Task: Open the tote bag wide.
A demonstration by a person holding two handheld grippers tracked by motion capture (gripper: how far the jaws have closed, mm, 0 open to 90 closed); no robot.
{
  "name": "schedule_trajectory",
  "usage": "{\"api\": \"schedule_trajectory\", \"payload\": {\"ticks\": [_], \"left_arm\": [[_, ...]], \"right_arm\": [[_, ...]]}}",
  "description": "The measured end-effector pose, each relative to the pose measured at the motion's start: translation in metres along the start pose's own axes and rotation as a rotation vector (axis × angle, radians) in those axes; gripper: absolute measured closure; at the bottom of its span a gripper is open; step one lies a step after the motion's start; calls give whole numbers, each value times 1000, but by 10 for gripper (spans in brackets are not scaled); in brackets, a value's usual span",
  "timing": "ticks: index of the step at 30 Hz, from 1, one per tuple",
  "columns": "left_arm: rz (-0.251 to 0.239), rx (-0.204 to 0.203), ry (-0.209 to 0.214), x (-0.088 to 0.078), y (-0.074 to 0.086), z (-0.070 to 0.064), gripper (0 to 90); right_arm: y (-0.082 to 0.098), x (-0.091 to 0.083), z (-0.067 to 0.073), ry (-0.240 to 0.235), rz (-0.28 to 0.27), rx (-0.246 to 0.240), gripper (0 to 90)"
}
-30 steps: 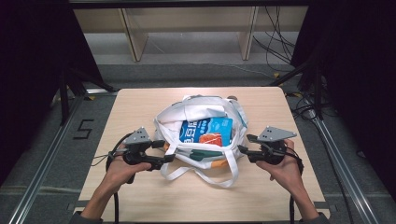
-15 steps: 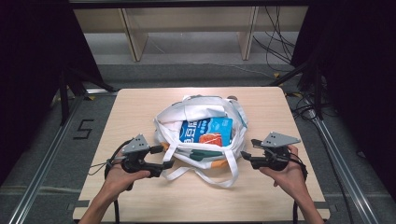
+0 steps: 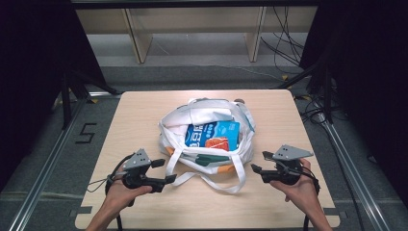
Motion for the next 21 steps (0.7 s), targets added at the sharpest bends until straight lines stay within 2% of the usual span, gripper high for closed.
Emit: {"api": "schedule_trajectory", "payload": {"ticks": [1,2,3,4,5,6,7,8,9,10,11,12,13,14,15,16,18,19,20,21], "left_arm": [[4,21,0,-1,1,2,269],[5,20,2,0,2,1,266],[12,3,10,-1,4,0,261],[13,3,11,-1,5,0,255],[15,8,8,-2,7,0,255],[1,-8,8,0,8,-2,254],[12,-11,11,-1,9,-2,249],[20,-1,-2,-1,10,-2,243],[16,13,-7,0,12,-3,241],[22,11,-7,0,13,-3,241],[20,0,-7,2,15,-4,239],[18,-6,3,3,16,-5,234],[26,4,-4,4,18,-6,230],[31,9,-6,5,19,-6,230],[32,8,-8,6,21,-7,226],[41,11,-12,7,22,-7,219],[45,5,-20,8,26,-8,214],[33,-8,-18,10,28,-8,209],[54,12,-19,8,29,-7,209],[41,12,-25,9,32,-8,205]], "right_arm": [[1,-1,0,-1,5,-3,360],[3,-1,3,-13,18,32,358],[4,-1,0,-4,5,-2,357],[6,-1,3,-15,21,24,358],[7,-1,2,-11,13,6,357],[9,-2,3,-12,16,12,356],[10,-2,3,-14,16,14,355],[12,-3,5,-13,18,29,354],[13,-3,3,-11,15,6,353],[15,-3,5,-18,14,19,353],[16,-2,4,-30,20,12,353],[18,-3,6,-17,19,28,352],[19,-3,5,-9,13,10,352],[20,-4,9,-24,28,45,352],[21,-4,6,-10,16,7,352],[23,-4,8,-17,20,22,352],[26,-3,9,-13,20,15,351],[29,-3,10,-35,28,27,350],[29,-3,10,-35,28,27,350],[30,-3,10,-17,27,19,349]]}}
Point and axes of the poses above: each handheld gripper's, and its own axes: x roughly forward along the jaws, y roughly out of its underside, z roughly to its left, the point moved 1 cm from there along x, roughly forward along the jaws, and after that the axes turned 9 degrees about z, right-handed, at the moved point
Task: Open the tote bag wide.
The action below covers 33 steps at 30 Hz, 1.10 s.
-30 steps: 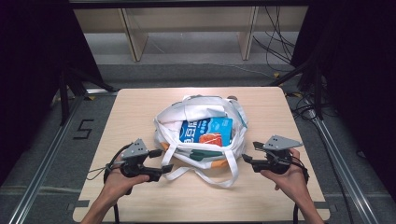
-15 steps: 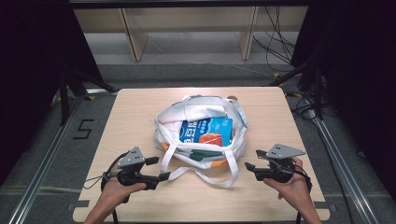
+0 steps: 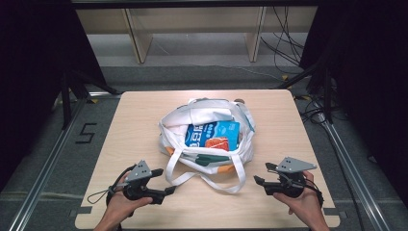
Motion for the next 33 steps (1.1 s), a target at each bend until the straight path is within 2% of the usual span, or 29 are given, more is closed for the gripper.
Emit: {"api": "schedule_trajectory", "payload": {"ticks": [1,2,4,5,6,7,10,11,12,13,14,15,16,18,20,21,23,24,25,27,28,29,30,33], "left_arm": [[7,4,0,0,1,0,205],[-1,-6,3,0,3,-1,203],[-10,-23,4,-1,7,-2,201],[-14,-17,3,-2,8,-2,200],[-2,-13,-6,-3,9,-1,197],[-12,-28,4,-3,10,-4,195],[-13,-5,-7,-4,14,-4,193],[-16,-12,1,-3,15,-5,192],[-10,-23,1,-2,17,-7,191],[3,-13,-10,-3,19,-6,191],[-11,-26,-8,-1,20,-8,191],[0,2,-8,-2,21,-8,191],[-5,-15,-8,0,23,-9,189],[5,-10,-5,0,25,-10,187],[16,-11,-13,0,26,-10,186],[9,-17,-15,0,27,-10,186],[14,-2,-23,0,29,-10,184],[-3,-32,-13,1,30,-13,184],[19,-12,-19,0,31,-12,184],[24,9,-39,-1,32,-12,183],[35,0,-36,-1,33,-12,182],[6,-18,-25,1,33,-14,182],[5,-21,-33,2,33,-14,182],[15,-21,-37,2,34,-14,182]], "right_arm": [[2,0,1,-6,6,11,349],[3,0,1,-3,4,-3,349],[6,-2,4,-5,7,29,348],[9,-3,5,-11,12,37,348],[9,-3,3,-2,0,10,347],[10,-4,3,-11,7,9,346],[14,-4,6,-15,3,17,338],[16,-4,7,-25,12,19,330],[17,-4,7,-8,4,12,327],[19,-3,9,-16,11,15,327],[20,-3,10,-30,17,4,325],[21,-3,11,-21,11,15,321],[22,-4,14,-28,18,26,316],[24,-4,13,-28,15,2,309],[27,-4,17,-31,24,36,309],[28,-3,17,-37,23,15,309],[31,-3,17,-25,21,3,307],[32,-3,19,-27,26,12,306],[34,-3,19,-25,27,4,306],[36,-3,21,-37,36,15,304],[37,-4,21,-34,34,14,304],[38,-4,22,-36,35,18,304],[39,-4,22,-32,33,8,304],[42,-3,24,-37,41,15,304]]}}
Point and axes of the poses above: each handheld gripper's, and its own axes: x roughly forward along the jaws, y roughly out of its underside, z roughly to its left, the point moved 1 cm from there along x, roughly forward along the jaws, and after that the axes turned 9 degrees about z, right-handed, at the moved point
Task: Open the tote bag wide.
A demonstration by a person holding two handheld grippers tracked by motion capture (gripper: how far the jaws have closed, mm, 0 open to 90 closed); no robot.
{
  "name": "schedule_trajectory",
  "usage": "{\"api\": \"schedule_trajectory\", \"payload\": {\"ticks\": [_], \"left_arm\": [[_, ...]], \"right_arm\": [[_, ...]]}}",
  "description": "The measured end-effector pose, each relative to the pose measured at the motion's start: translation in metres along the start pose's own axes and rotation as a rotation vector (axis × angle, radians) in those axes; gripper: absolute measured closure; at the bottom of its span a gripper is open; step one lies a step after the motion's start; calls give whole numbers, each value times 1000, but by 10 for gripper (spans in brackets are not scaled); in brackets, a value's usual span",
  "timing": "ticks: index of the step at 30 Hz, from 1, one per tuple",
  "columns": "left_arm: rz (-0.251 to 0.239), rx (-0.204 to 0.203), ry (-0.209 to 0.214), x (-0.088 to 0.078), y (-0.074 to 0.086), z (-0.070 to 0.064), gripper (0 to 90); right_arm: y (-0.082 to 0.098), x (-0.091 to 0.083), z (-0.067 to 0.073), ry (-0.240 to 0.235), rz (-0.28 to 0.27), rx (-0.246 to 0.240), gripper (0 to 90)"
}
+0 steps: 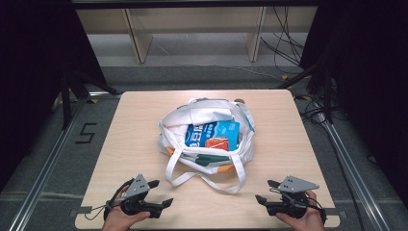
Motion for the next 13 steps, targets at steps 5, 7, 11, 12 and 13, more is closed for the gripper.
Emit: {"api": "schedule_trajectory", "payload": {"ticks": [5,7,11,12,13], "left_arm": [[5,0,-6,1,1,3,182],[-7,-9,-6,2,1,3,182],[3,-5,-12,2,1,5,182],[9,0,-9,2,1,6,182],[15,22,-20,2,1,7,182]], "right_arm": [[1,1,0,-2,-3,-9,304],[1,1,1,-4,8,-6,304],[2,3,0,-2,8,-12,303],[1,4,-1,-19,12,-28,302],[2,3,2,-19,24,17,302]]}}
Point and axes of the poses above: each handheld gripper's, and its own axes: x roughly forward along the jaws, y roughly out of its underside, z roughly to its left, the point moved 1 cm from there along x, roughly forward along the jaws, and after that the axes turned 9 degrees about z, right-handed, at the moved point
